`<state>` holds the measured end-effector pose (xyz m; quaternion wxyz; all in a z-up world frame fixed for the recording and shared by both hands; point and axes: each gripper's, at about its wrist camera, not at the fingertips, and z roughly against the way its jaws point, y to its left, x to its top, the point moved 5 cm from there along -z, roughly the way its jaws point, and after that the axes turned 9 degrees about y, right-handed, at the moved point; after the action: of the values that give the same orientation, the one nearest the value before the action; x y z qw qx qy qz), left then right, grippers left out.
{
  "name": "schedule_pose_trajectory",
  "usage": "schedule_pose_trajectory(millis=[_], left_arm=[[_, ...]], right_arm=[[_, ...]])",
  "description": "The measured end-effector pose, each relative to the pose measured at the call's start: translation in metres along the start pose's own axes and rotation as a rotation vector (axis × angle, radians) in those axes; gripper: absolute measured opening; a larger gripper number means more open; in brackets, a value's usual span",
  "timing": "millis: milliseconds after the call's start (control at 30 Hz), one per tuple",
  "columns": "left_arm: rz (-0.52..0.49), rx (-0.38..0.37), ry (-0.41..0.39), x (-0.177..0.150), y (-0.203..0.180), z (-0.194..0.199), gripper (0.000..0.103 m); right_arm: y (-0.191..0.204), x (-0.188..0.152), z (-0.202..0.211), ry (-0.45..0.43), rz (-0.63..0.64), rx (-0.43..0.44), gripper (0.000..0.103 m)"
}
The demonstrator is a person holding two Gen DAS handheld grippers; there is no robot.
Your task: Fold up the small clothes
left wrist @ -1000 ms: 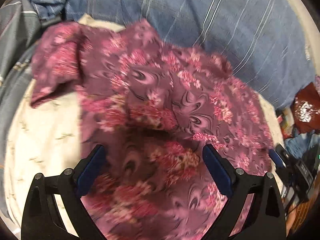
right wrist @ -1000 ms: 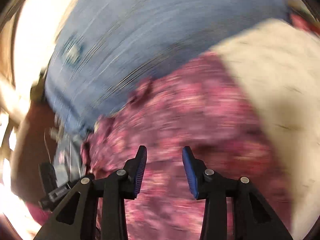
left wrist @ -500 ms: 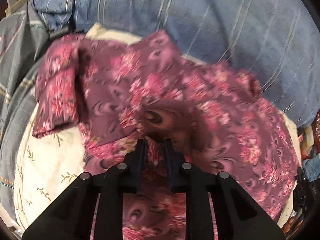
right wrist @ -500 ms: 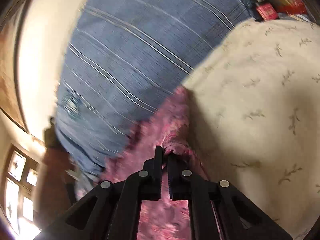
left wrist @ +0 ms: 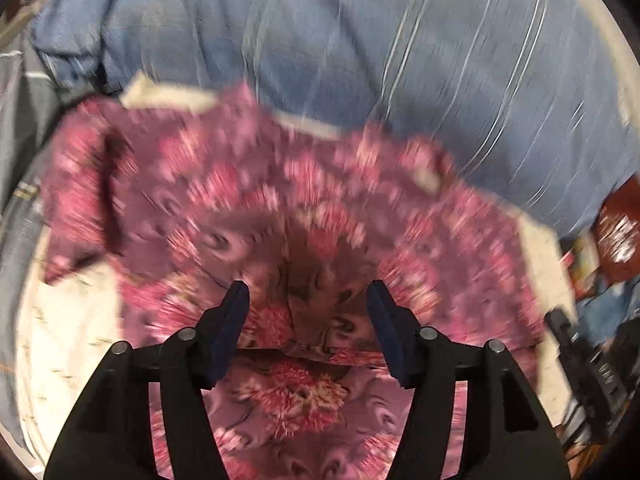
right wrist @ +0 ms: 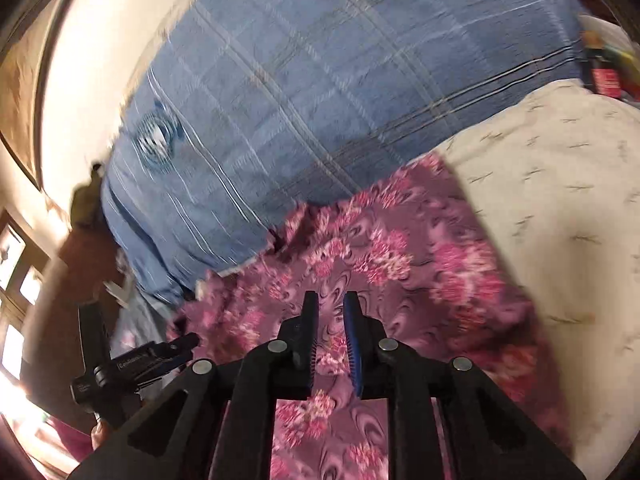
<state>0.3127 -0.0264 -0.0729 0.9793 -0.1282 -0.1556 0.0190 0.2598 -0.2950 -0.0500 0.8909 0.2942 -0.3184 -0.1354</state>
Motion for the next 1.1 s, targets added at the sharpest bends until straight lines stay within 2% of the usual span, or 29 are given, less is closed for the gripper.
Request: schedule_pose_trajectory(millis=[33, 67, 100, 133, 167, 233, 300, 333, 367, 400, 467, 500, 633, 767, 867, 967, 1100], left_arm=[[0.003, 0.017, 0.038, -0.002, 0.002, -0.019, 0.06], [-0.018, 0.049, -0.004, -0.002, 0.0, -0.023, 0.061], [-0.05, 0.077, -0.048, -0.005, -0.006, -0.019, 0.067], [-0.073, 0.087, -0.037, -0.007, -0.01, -0.021, 0.07], [-0.081, 0.095, -0.035, -0.007, -0.012, -0.021, 0.071], [-0.096, 0.074, -0.026, -0.006, -0.012, -0.017, 0.071], [-0.071, 0.016, -0.012, -0.002, -0.002, -0.007, 0.071], [-0.047, -0.007, -0.022, -0.001, 0.007, 0.002, 0.071], [-0.021, -0.021, -0.042, 0.002, 0.019, 0.015, 0.071], [-0.001, -0.026, -0.055, 0.006, 0.03, 0.024, 0.071], [0.051, -0.045, -0.069, 0.011, 0.06, 0.044, 0.071], [0.08, -0.054, -0.069, 0.014, 0.078, 0.053, 0.071], [0.196, -0.033, -0.098, 0.029, 0.141, 0.073, 0.072], [0.225, 0.008, 0.0, 0.044, 0.172, 0.065, 0.074], [0.195, 0.037, 0.101, 0.049, 0.165, 0.049, 0.074], [0.156, 0.095, 0.135, 0.053, 0.152, 0.034, 0.074], [0.151, 0.123, 0.212, 0.051, 0.148, 0.01, 0.074]], right_arm=[[-0.001, -0.002, -0.013, 0.013, 0.01, -0.02, 0.016], [-0.005, -0.006, -0.024, 0.036, 0.013, -0.042, 0.017], [-0.012, -0.013, -0.046, 0.1, 0.012, -0.081, 0.016], [-0.018, -0.018, -0.06, 0.144, 0.004, -0.103, 0.014], [-0.019, -0.02, -0.057, 0.09, 0.003, -0.076, 0.013], [-0.017, -0.02, -0.054, 0.088, -0.015, -0.09, 0.016], [-0.002, -0.019, -0.051, 0.078, 0.023, -0.067, 0.019], [0.006, -0.018, -0.05, 0.07, 0.051, -0.052, 0.021], [0.011, -0.018, -0.052, 0.069, 0.076, -0.048, 0.033], [0.015, -0.019, -0.057, 0.08, 0.091, -0.044, 0.051], [0.013, -0.028, -0.07, 0.109, 0.118, -0.049, 0.055], [0.015, -0.033, -0.069, 0.055, 0.163, -0.05, 0.055], [0.017, -0.036, -0.068, 0.049, 0.179, -0.05, 0.057], [0.013, -0.036, -0.064, 0.04, 0.169, -0.021, 0.057], [0.014, -0.037, -0.064, 0.039, 0.169, -0.02, 0.057], [0.013, -0.037, -0.062, 0.039, 0.166, -0.014, 0.057], [0.011, -0.036, -0.061, 0.036, 0.159, 0.001, 0.057]])
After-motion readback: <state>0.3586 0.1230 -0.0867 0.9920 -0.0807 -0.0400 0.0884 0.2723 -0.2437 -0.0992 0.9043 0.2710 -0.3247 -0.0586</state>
